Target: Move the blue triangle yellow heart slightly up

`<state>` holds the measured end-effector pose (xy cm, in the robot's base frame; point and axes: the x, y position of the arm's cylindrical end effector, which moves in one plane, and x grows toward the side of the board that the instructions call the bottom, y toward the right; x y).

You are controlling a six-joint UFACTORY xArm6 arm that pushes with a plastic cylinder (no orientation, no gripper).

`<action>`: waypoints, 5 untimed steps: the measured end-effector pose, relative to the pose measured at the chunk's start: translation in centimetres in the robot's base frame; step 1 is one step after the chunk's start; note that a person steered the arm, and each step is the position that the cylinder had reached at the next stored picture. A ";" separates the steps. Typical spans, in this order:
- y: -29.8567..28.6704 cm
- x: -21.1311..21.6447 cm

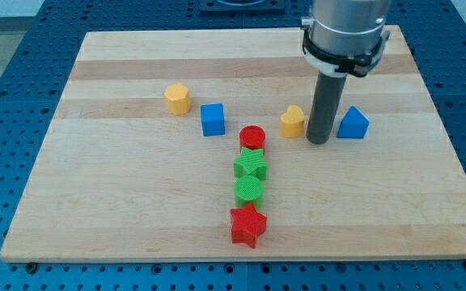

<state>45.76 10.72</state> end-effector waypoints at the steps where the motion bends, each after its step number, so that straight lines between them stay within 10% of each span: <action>1: -0.2 0.7; 5: -3.9 -1.0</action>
<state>44.74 6.82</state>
